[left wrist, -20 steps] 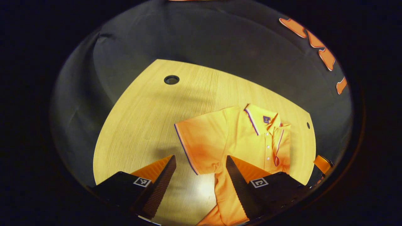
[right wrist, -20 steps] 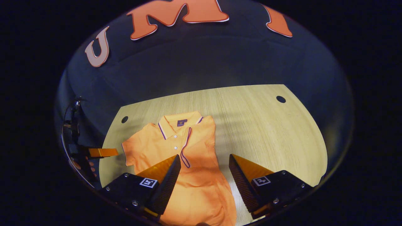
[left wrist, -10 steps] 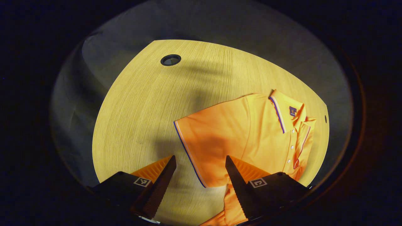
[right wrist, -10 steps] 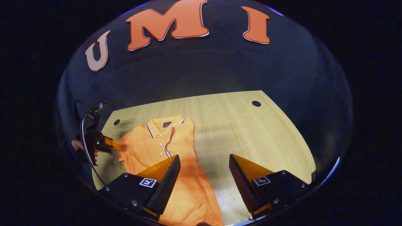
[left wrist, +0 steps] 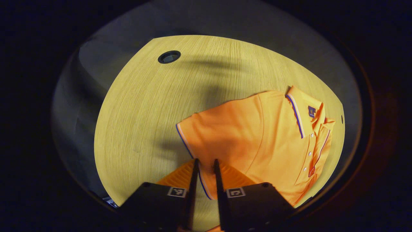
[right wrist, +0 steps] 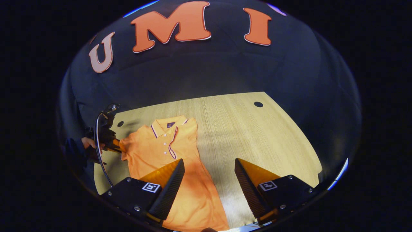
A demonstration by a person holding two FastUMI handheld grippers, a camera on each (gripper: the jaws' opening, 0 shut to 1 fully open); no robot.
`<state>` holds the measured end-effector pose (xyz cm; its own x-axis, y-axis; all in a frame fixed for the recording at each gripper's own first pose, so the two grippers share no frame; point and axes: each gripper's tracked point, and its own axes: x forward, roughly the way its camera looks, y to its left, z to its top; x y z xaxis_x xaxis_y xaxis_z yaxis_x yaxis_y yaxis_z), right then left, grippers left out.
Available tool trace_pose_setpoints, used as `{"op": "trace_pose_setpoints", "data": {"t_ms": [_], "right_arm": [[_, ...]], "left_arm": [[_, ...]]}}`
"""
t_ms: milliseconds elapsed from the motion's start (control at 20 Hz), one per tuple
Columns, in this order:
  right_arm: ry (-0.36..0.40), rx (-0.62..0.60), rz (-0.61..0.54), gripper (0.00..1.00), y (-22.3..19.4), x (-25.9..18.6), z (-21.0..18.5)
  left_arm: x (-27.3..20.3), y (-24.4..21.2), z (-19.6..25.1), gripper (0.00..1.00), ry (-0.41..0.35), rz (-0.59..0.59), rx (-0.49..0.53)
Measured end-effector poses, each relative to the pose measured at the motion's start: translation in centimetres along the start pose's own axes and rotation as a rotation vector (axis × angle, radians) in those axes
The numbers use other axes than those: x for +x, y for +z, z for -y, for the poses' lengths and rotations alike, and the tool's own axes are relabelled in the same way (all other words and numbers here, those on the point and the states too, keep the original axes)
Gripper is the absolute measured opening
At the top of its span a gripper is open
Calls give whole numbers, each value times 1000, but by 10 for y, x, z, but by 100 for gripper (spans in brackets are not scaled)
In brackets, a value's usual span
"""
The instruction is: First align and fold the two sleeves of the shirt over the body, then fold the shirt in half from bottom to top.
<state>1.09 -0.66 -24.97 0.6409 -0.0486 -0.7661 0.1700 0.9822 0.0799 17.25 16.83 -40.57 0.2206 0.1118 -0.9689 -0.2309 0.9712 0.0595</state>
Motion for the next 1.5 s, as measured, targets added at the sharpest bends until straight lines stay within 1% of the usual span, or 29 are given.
{"op": "trace_pose_setpoints", "data": {"t_ms": [50,100,200,300,450,750,900,1100,1250,1500], "right_arm": [[-2,10,5,95,-1,-1,4],[-7,20,8,95,-2,-4,8],[-1,33,4,95,-7,-8,13],[-8,28,10,95,-7,-10,21],[-4,38,20,95,-6,-16,25],[-5,51,24,95,-11,-24,30],[-12,65,23,95,-15,-26,33],[-20,71,29,96,-20,-32,39],[-30,86,23,96,-26,-34,42],[-47,102,10,96,-33,-35,44]], "left_arm": [[0,-1,1,24,0,7,-2],[0,0,4,15,-20,11,3],[-7,0,12,15,-68,21,7],[-18,10,11,15,-78,68,34],[-38,21,25,15,-91,124,95],[-56,31,72,15,-130,181,207],[-59,32,97,15,-142,186,263],[-55,30,128,15,-162,188,312],[-48,26,151,15,-176,167,355],[-31,16,184,15,-211,138,391]]}}
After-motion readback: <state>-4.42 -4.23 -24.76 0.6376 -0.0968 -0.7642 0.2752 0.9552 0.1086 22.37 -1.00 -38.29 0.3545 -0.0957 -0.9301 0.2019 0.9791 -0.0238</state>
